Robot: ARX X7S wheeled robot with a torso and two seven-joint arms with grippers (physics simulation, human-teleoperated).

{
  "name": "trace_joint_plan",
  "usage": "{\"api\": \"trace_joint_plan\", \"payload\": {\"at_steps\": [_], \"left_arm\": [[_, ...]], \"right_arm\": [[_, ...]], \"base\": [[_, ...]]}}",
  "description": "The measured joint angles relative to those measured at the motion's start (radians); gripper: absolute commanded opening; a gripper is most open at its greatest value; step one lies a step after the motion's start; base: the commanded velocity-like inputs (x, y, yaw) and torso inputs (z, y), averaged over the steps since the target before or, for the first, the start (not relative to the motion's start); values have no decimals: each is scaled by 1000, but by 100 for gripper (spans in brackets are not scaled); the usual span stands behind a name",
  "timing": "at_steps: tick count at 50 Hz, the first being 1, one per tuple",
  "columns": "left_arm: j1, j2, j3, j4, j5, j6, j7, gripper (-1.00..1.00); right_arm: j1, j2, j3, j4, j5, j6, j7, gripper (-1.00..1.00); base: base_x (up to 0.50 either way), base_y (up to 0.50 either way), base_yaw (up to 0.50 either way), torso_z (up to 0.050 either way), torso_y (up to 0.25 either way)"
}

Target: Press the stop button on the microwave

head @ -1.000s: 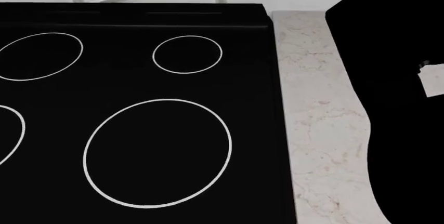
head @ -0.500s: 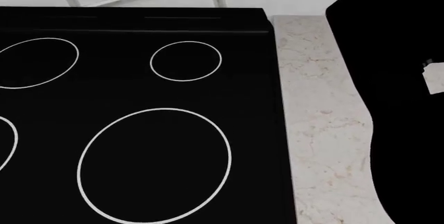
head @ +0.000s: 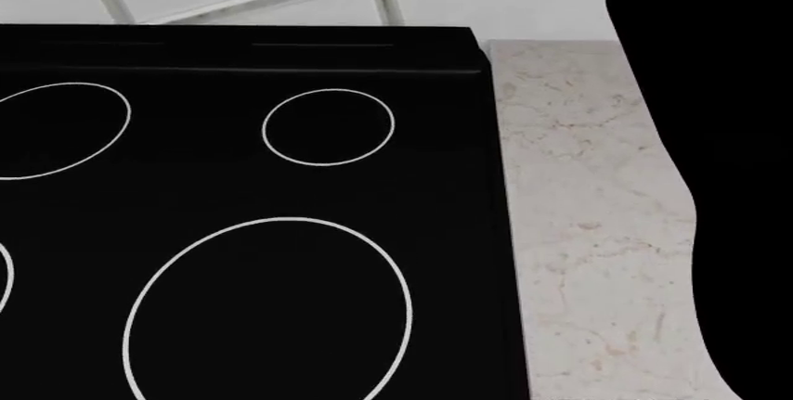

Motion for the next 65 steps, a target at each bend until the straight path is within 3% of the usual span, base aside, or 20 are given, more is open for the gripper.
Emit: {"api": "trace_joint_plan", "payload": {"at_steps": [19, 65], "left_arm": [[11, 1, -1, 0, -2, 0, 0, 100], [10, 0, -2, -2, -1, 0, 0, 100]], "right_arm": [[-15, -1, -4, -8, -12, -9, -6, 100], [34, 70, 37, -197, 89, 153, 107, 100]], "base": [[88, -1, 0, 49, 50], [1, 0, 0, 0, 0]]}}
